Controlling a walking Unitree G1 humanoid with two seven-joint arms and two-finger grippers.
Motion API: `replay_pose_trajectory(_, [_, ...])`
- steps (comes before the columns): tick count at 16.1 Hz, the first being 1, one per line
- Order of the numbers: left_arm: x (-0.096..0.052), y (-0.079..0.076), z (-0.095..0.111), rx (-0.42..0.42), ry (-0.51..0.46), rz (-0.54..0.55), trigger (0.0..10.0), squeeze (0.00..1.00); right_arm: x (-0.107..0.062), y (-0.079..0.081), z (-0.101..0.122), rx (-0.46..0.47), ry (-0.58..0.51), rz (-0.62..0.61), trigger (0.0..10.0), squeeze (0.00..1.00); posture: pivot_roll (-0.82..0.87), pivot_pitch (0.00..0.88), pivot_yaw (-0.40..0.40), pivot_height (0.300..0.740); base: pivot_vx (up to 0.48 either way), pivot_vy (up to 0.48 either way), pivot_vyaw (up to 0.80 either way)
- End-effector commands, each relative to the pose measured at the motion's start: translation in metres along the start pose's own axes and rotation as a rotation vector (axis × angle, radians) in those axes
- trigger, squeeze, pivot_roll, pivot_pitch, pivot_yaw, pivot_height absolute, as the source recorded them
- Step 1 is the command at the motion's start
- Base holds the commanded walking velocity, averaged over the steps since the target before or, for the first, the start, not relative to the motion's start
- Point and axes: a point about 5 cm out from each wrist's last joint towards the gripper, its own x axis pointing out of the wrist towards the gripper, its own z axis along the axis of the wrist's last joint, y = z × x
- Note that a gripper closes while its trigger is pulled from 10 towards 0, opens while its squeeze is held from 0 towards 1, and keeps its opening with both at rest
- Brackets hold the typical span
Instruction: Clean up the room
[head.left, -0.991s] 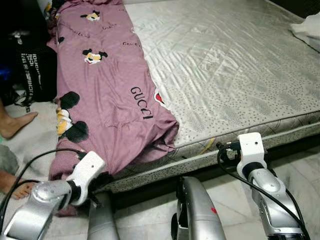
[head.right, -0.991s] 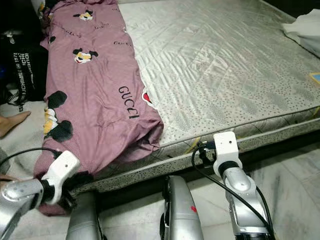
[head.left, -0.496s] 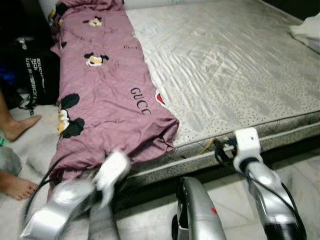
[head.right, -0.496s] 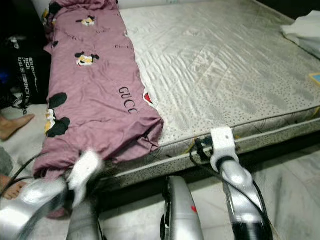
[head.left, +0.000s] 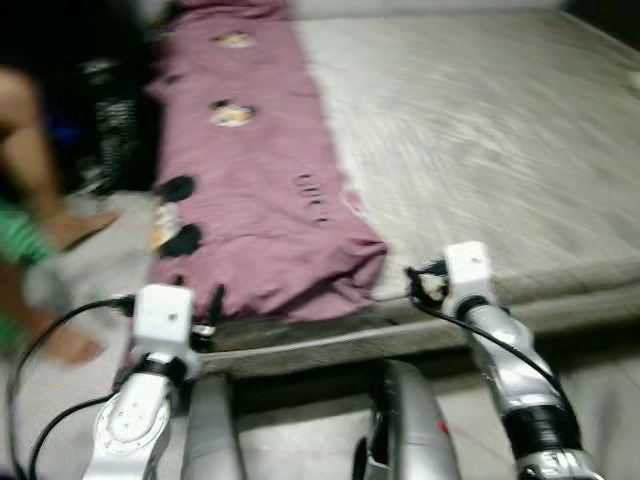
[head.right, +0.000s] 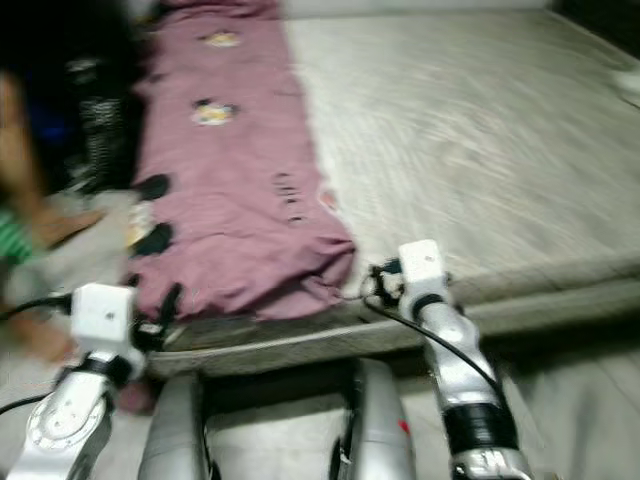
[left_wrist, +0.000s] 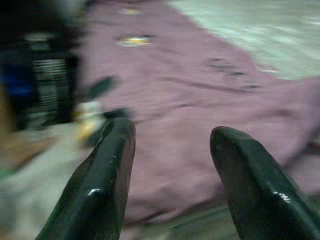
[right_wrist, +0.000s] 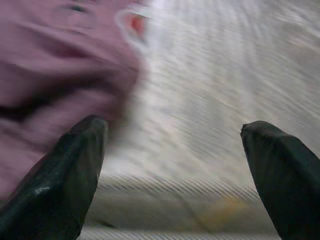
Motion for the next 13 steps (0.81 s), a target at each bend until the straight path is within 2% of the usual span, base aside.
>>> replay_pose_trajectory(1, [-0.002,0.008,0.000,0.034,-0.010,0.043,10.0,1.00,0.004,0.003,0.004,-0.009,-0.011,0.016,10.0,0.00,0.14,0.028,-0.022,0.536,0.000,0.000,0.79])
replay_pose_trajectory(2, [-0.003,0.014,-0.001,0.059,-0.009,0.073,10.0,1.00,0.008,0.006,0.002,-0.007,0.008,0.035,10.0,0.00,0.16,0.034,-0.021,0.536,0.000,0.000,0.79])
replay_pose_trajectory(3, [-0.005,0.019,-0.001,0.071,-0.003,0.092,10.0,1.00,0.015,0.013,-0.008,-0.046,0.073,0.103,10.0,0.00,0.18,0.040,-0.020,0.536,0.000,0.000,0.79])
replay_pose_trajectory(5, [-0.010,0.021,0.001,0.086,-0.006,0.095,10.0,1.00,0.021,0.017,-0.009,-0.061,0.099,0.121,10.0,0.00,0.21,0.053,-0.017,0.536,0.000,0.000,0.65])
replay_pose_trajectory(6, [-0.014,0.022,0.000,0.099,0.008,0.102,10.0,1.00,0.026,0.017,-0.007,-0.100,0.102,0.107,10.0,0.00,0.23,0.063,-0.012,0.536,0.000,0.000,0.00])
replay_pose_trajectory(8, [-0.017,0.024,0.000,0.107,0.010,0.111,10.0,1.00,0.031,0.016,0.000,-0.089,0.079,0.085,10.0,0.00,0.24,0.072,-0.009,0.536,0.000,0.000,0.00])
replay_pose_trajectory(10, [-0.015,0.025,0.002,0.118,0.006,0.118,10.0,1.00,0.037,0.008,0.014,-0.068,0.013,0.020,10.0,0.00,0.25,0.075,-0.005,0.536,0.000,0.000,0.00])
replay_pose_trajectory(13, [-0.011,0.024,0.005,0.120,-0.004,0.107,10.0,1.00,0.034,-0.006,0.020,-0.028,-0.060,-0.050,10.0,0.00,0.24,0.074,0.002,0.536,0.000,0.000,0.00])
